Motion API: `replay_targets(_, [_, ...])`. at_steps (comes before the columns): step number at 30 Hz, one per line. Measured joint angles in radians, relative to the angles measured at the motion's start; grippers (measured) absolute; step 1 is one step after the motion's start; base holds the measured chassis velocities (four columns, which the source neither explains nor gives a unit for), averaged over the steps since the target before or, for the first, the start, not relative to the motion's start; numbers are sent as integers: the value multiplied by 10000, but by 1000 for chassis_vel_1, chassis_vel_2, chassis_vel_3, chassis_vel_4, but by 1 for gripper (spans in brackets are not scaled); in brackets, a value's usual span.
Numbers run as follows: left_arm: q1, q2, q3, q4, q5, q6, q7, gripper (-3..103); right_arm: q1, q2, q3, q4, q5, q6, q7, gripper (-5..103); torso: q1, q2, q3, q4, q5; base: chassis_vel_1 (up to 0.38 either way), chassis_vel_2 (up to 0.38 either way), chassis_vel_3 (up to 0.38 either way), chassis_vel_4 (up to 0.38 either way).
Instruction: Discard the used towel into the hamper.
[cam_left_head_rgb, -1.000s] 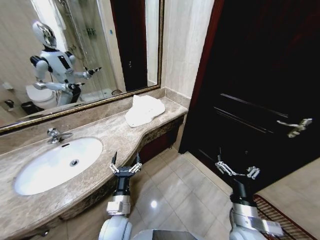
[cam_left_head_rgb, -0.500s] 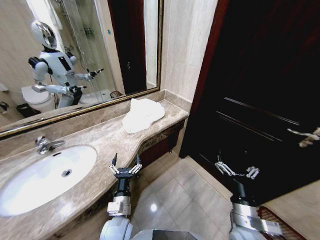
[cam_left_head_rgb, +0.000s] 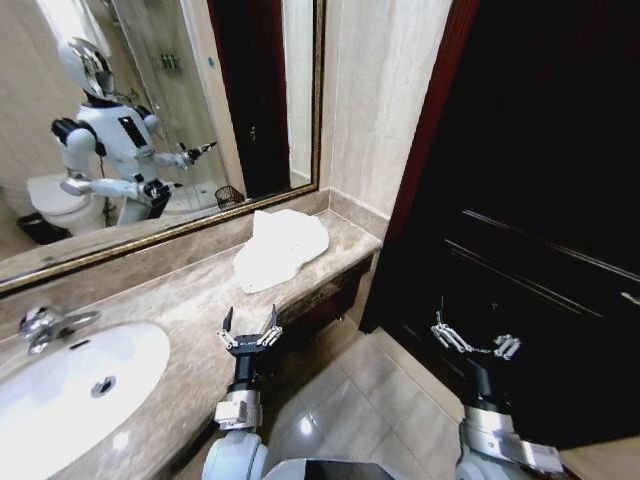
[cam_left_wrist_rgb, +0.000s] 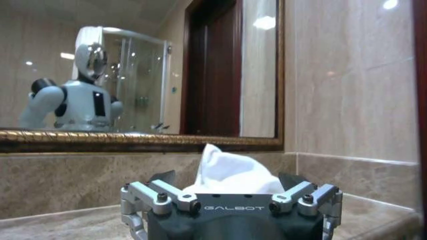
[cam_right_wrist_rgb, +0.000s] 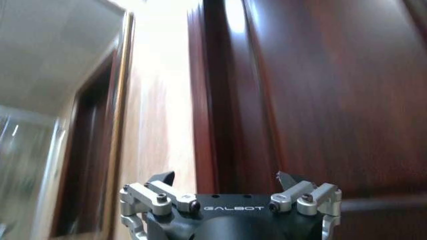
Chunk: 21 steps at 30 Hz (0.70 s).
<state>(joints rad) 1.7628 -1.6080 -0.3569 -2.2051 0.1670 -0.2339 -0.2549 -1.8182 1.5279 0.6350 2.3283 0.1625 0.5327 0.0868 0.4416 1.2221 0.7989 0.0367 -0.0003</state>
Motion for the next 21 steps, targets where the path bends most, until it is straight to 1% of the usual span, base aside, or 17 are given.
replay_targets(1, [-155, -1, 45, 77, 4, 137, -255, 100, 206, 73, 40, -102, -123, 268, 70, 100, 6, -2, 3, 1, 12, -105, 116, 84, -32])
replay_targets(2, [-155, -1, 45, 77, 4, 137, -255, 100, 206, 73, 40, -102, -123, 268, 70, 100, 6, -2, 3, 1, 12, -105, 116, 84, -32])
replay_targets(3, [-349, -2, 74, 156, -11, 320, -446, 100, 269, 46, 73, -133, -178, 376, 89, 100, 9, -3, 4, 2, 7, -77, 91, 84, -18])
replay_targets(6, [-1047, -1, 124, 373, -232, 1075, -730, 100, 120, -76, 132, -188, -245, 447, -64, 100, -2, 0, 0, -1, 2, -46, 24, 3, -5])
replay_targets(7, [-1047, -1, 124, 373, -232, 1075, -730, 100, 120, -76, 132, -188, -245, 447, -64, 100, -2, 0, 0, -1, 2, 0, 0, 0, 0])
replay_targets(8, [-1251, 0, 131, 458, -309, 1274, -789, 100, 58, -90, 153, -230, -277, 476, -130, 100, -2, 0, 0, -1, 2, 12, 27, -52, -30])
replay_targets(10, [-1870, 0, 177, 800, -467, 1875, -922, 100, -53, -93, 213, -443, -391, 546, -213, 100, -7, 2, -2, -2, 3, 58, -23, -54, 9])
replay_targets(11, [-1870, 0, 177, 800, -467, 1875, -922, 100, -53, -93, 213, -443, -391, 546, -213, 100, -7, 2, -2, -2, 3, 47, -23, -56, 9])
replay_targets(13, [-2378, 0, 329, 1167, -645, 2424, -1013, 100, -122, -68, 260, -613, -520, 562, -220, 100, -9, 3, -2, 0, 2, 23, -12, -13, 25])
replay_targets(14, [-2551, 0, 383, 1315, -695, 2563, -1031, 100, -143, -56, 264, -657, -560, 562, -221, 100, -8, 4, -2, -1, 3, 0, 0, 0, 0])
replay_targets(15, [-2551, 0, 383, 1315, -695, 2563, -1031, 100, -143, -56, 264, -657, -560, 562, -221, 100, -8, 4, -2, -1, 3, 0, 0, 0, 0])
replay_targets(16, [-2854, 12, 429, 1537, -742, 2723, -1046, 100, -158, -38, 278, -726, -619, 563, -221, 100, -7, 3, -1, -1, 20, 0, 0, 0, 0])
replay_targets(18, [-3361, 17, 470, 1871, -792, 2941, -1048, 100, -160, 11, 288, -863, -689, 548, -222, 100, -2, 2, -1, -2, 26, 0, 0, 0, 0])
replay_targets(19, [-3626, 17, 481, 2076, -827, 3076, -1059, 100, -157, 35, 288, -928, -712, 530, -220, 100, -1, 2, 0, -2, 23, 0, 0, 0, 0])
replay_targets(20, [-3626, 17, 481, 2076, -827, 3076, -1059, 100, -157, 35, 288, -928, -712, 530, -220, 100, -1, 2, 0, -2, 23, 0, 0, 0, 0])
replay_targets(21, [-3911, 13, 484, 2329, -865, 3203, -1084, 100, -146, 53, 289, -1004, -729, 526, -218, 100, 0, 2, 0, -1, 8, 0, 0, 0, 0])
